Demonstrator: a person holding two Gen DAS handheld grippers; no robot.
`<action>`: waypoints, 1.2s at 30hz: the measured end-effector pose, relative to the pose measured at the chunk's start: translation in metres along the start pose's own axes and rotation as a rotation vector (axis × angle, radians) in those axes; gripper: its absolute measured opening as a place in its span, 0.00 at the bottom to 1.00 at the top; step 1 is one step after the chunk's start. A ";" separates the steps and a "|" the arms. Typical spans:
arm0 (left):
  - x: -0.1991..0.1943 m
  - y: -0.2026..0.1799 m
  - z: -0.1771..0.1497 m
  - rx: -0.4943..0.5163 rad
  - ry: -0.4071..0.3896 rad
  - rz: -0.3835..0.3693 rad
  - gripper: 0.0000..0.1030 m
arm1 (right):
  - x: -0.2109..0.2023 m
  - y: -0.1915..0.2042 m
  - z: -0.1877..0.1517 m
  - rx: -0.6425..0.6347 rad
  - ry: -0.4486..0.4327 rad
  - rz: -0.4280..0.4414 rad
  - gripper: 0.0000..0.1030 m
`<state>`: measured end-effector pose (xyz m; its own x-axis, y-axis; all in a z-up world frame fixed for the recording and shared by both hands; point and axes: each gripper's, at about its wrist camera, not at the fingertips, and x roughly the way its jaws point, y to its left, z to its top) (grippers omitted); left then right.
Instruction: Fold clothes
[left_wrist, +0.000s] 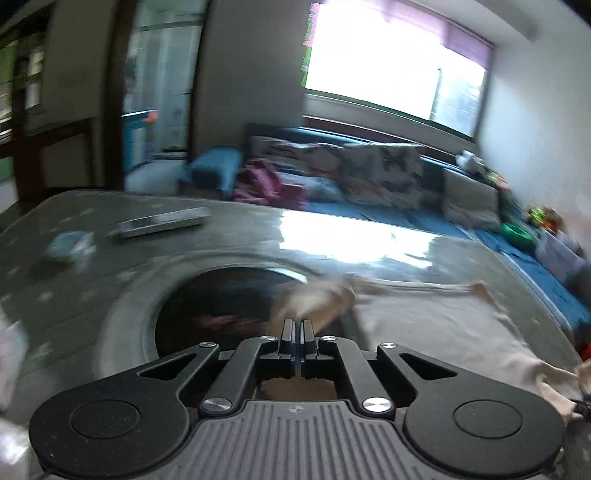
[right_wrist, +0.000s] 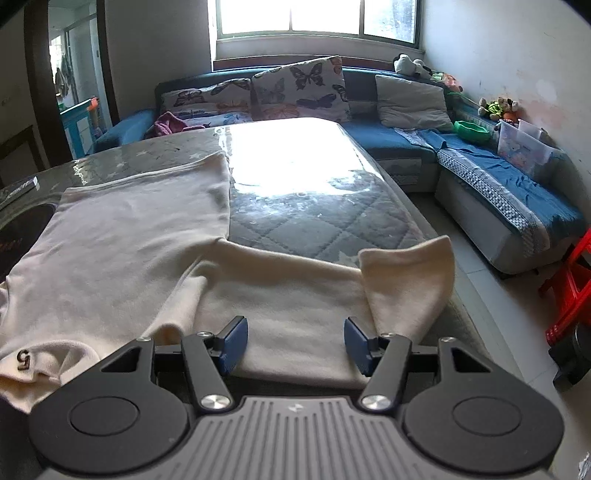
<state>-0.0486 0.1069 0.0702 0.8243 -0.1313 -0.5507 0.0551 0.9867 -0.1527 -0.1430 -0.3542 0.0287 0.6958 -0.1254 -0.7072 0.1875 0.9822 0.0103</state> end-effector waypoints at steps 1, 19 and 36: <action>-0.002 0.008 -0.003 -0.014 0.003 0.018 0.02 | 0.000 0.000 -0.002 -0.002 0.003 -0.002 0.58; 0.000 0.068 -0.038 -0.126 0.096 0.230 0.07 | -0.026 -0.006 -0.018 0.030 -0.015 0.012 0.54; -0.007 0.011 -0.028 -0.019 0.075 0.111 0.36 | 0.014 -0.038 0.008 0.002 -0.047 -0.240 0.55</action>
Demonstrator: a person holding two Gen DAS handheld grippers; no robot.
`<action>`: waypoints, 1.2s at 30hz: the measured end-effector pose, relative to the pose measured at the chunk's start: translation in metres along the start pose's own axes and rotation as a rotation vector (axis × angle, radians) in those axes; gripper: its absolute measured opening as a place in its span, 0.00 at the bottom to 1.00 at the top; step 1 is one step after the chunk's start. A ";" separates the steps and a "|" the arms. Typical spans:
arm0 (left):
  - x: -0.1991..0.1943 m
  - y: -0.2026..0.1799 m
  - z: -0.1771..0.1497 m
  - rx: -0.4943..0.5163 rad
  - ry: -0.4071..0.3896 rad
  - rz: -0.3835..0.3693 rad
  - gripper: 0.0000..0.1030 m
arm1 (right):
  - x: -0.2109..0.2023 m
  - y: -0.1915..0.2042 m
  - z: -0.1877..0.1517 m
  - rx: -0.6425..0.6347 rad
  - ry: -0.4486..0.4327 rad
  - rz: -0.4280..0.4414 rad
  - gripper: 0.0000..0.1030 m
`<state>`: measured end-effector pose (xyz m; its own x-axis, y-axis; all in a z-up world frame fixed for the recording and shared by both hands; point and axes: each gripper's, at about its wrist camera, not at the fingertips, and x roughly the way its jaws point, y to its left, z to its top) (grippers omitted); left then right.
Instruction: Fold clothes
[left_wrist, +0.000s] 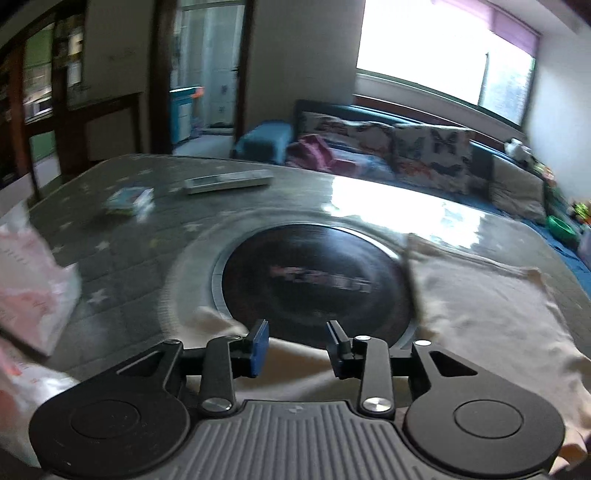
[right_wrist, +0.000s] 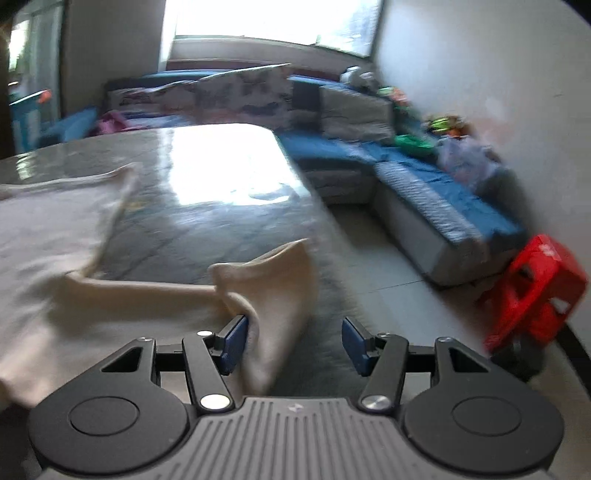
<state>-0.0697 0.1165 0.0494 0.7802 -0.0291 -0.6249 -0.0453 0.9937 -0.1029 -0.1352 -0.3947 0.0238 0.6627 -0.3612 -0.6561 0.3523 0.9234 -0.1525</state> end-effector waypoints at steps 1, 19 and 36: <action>0.001 -0.007 -0.001 0.012 0.004 -0.017 0.36 | 0.000 -0.004 0.000 0.010 -0.006 -0.026 0.55; 0.018 -0.156 -0.043 0.325 0.134 -0.401 0.33 | -0.038 0.007 -0.004 0.029 -0.019 0.231 0.55; -0.006 -0.167 -0.070 0.465 0.115 -0.519 0.32 | -0.058 0.070 -0.028 -0.184 0.022 0.364 0.55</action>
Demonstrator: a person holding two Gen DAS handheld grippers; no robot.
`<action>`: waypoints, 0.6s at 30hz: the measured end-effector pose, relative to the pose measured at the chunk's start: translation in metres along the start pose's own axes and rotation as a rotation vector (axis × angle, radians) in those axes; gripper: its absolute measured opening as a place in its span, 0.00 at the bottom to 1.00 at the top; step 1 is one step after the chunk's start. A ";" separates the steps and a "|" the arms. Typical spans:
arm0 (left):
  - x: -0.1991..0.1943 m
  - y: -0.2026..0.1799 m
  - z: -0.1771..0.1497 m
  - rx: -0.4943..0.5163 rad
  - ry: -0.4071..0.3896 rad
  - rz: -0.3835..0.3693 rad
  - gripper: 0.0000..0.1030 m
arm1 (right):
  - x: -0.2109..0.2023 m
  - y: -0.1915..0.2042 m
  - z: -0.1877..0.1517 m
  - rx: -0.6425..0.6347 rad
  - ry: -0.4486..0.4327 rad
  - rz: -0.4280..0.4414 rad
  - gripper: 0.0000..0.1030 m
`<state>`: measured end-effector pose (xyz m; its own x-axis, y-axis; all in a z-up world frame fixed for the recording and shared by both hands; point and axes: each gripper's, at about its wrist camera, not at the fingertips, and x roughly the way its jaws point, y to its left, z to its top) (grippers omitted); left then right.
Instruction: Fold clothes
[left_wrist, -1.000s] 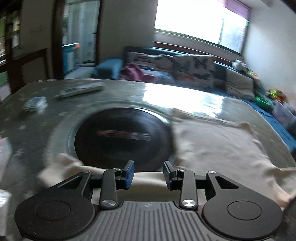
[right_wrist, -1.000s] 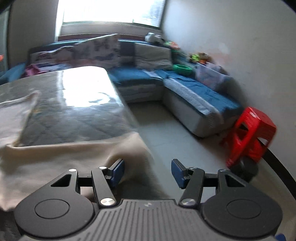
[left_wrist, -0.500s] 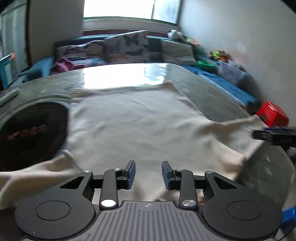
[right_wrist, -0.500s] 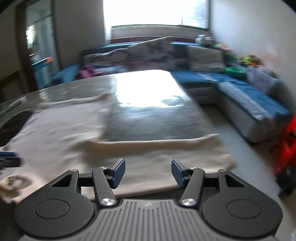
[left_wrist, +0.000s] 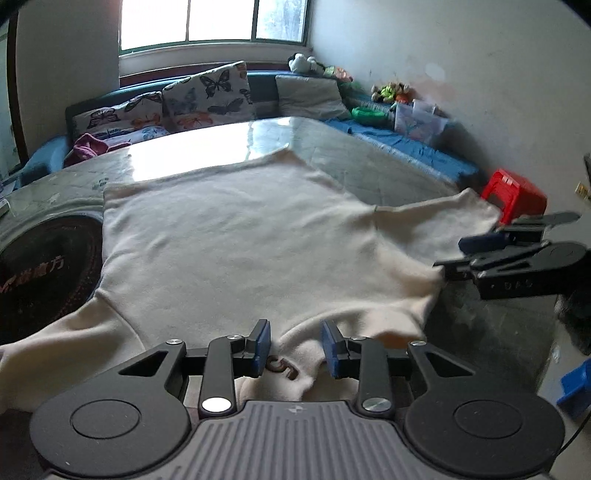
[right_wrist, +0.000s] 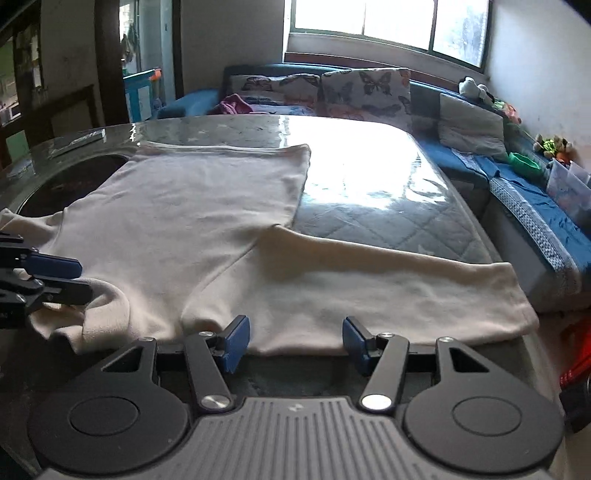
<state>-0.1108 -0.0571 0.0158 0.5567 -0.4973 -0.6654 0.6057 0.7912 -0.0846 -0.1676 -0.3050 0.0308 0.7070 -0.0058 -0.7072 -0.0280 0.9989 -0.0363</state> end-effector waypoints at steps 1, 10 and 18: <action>-0.002 0.000 0.003 -0.003 -0.011 -0.006 0.32 | -0.001 -0.001 0.002 0.003 -0.002 -0.001 0.55; 0.020 -0.023 0.021 0.032 -0.030 -0.038 0.32 | 0.022 -0.019 0.035 0.065 -0.028 -0.022 0.52; 0.033 -0.044 0.004 0.075 -0.011 -0.064 0.35 | 0.050 -0.038 0.039 0.121 -0.005 -0.063 0.49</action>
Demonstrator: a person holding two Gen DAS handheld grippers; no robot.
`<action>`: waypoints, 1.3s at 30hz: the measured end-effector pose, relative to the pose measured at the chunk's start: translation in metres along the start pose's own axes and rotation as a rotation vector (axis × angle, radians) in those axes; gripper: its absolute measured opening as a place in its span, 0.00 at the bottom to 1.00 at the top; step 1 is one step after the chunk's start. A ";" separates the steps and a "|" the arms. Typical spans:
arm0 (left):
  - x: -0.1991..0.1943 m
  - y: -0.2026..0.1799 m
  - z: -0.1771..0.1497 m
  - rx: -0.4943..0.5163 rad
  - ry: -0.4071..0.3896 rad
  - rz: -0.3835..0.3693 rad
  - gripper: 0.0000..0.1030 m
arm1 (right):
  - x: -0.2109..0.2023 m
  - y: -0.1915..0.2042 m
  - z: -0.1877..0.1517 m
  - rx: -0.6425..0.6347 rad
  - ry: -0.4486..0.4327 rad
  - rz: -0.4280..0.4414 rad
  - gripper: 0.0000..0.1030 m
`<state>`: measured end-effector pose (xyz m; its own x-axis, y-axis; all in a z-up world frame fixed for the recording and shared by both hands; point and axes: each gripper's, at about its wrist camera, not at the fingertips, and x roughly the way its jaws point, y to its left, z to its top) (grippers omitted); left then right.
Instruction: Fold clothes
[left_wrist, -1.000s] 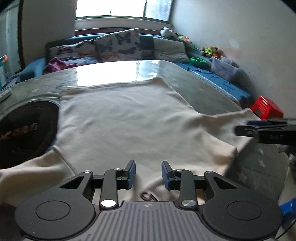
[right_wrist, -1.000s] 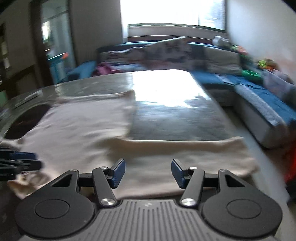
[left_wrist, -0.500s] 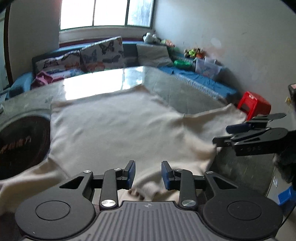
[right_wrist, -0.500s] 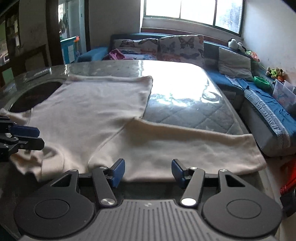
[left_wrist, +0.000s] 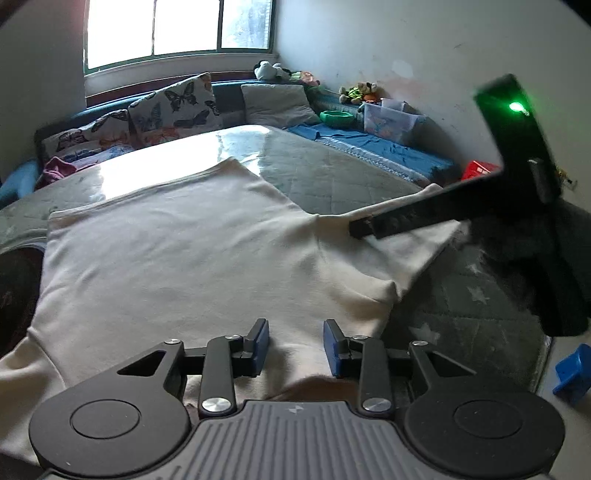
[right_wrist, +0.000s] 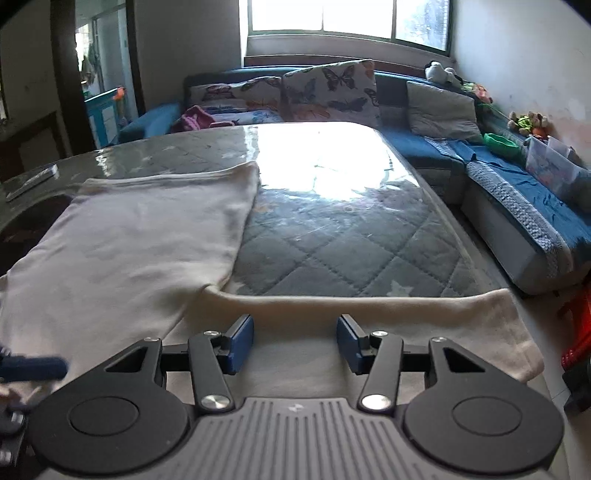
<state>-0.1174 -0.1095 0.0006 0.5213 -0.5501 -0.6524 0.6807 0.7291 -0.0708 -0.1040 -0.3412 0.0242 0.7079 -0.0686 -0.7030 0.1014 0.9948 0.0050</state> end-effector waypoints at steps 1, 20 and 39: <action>-0.002 0.000 0.000 -0.004 -0.002 -0.008 0.35 | 0.002 -0.001 0.001 0.004 -0.003 -0.011 0.49; -0.104 0.172 -0.026 -0.526 -0.165 0.629 0.35 | -0.045 0.126 0.001 -0.303 -0.056 0.317 0.49; -0.148 0.250 -0.099 -0.825 -0.105 0.799 0.38 | -0.047 0.264 -0.037 -0.685 -0.023 0.543 0.25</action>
<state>-0.0750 0.1938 0.0049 0.7186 0.1855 -0.6702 -0.3860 0.9081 -0.1625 -0.1361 -0.0723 0.0327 0.5514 0.4335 -0.7128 -0.6909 0.7162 -0.0989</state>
